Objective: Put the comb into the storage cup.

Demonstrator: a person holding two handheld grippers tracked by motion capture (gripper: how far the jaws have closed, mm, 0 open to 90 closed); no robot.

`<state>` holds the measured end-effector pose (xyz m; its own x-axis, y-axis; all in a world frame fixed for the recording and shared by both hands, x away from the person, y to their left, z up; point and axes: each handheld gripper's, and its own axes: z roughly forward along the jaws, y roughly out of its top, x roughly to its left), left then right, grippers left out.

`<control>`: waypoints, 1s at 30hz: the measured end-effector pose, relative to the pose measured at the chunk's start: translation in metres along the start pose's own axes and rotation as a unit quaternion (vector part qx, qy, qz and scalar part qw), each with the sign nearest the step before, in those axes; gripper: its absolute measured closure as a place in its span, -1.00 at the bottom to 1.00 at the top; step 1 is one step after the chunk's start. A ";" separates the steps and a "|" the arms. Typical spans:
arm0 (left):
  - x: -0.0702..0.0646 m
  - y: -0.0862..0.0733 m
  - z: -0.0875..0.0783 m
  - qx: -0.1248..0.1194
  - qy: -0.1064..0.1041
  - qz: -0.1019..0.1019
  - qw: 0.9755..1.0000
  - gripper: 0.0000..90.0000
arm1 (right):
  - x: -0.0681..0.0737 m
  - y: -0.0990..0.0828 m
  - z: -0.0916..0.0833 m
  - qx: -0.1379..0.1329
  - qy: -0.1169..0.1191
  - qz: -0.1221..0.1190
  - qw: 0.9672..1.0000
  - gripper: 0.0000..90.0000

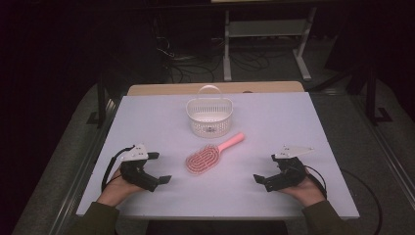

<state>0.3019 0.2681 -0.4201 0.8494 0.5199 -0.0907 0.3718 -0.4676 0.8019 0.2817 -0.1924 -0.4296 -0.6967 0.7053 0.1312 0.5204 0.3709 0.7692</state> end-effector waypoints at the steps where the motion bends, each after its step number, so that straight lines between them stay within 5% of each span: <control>1: 0.001 0.000 0.001 0.000 0.000 0.000 1.000 -1.00 | 0.000 -0.001 0.000 0.001 -0.002 0.000 1.000 -1.00; 30: 0.001 -0.002 0.000 -0.017 -0.003 -0.005 1.000 -1.00 | 0.004 0.017 0.003 -0.007 0.005 0.001 1.000 -1.00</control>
<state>0.3022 0.2699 -0.4215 0.8479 0.5199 -0.1034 0.3679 -0.4367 0.8209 0.2893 -0.1812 -0.4178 -0.7003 0.7002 0.1392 0.5151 0.3606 0.7776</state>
